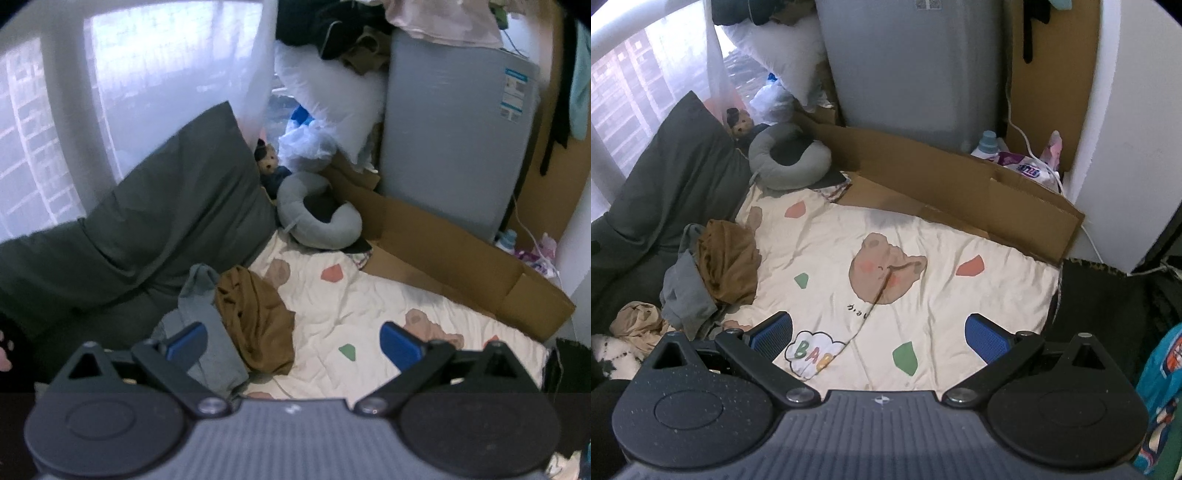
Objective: Fold clothes
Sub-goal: 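Move both tools toward the brown garment on the clothes pile, then close the left gripper on the brown garment's edge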
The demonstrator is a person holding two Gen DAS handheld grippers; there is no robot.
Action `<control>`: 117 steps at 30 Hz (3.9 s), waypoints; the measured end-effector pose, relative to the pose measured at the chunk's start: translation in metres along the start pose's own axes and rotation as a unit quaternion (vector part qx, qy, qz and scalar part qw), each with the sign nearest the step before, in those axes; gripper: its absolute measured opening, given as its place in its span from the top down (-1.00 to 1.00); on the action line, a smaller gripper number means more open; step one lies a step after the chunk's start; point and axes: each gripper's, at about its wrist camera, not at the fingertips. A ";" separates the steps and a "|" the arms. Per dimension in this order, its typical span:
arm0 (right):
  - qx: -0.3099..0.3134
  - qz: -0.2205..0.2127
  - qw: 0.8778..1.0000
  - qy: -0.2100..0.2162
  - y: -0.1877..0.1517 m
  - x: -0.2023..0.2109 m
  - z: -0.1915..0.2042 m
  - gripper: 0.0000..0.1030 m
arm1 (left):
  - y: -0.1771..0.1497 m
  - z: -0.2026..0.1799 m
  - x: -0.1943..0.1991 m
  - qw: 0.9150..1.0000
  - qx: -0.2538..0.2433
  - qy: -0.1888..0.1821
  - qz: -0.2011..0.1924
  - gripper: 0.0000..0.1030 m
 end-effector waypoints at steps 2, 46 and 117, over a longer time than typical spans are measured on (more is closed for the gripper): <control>-0.003 0.002 1.000 0.001 0.005 -0.009 -0.005 -0.99 | 0.000 0.002 -0.013 1.000 0.002 0.002 0.010 -0.95; 0.052 0.048 0.996 0.047 0.018 -0.191 -0.010 -0.99 | -0.032 0.037 -0.193 0.994 0.061 0.081 0.045 -0.88; 0.004 0.063 0.997 0.036 -0.141 -0.313 -0.114 -0.93 | -0.074 0.028 -0.372 0.998 0.067 0.010 -0.018 0.86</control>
Point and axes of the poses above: each gripper's, at about its wrist camera, not at the fingertips, and x roughly against the way its jaws point, z to its left, y to its top, and after that the axes turned 5 degrees about -x, right-handed
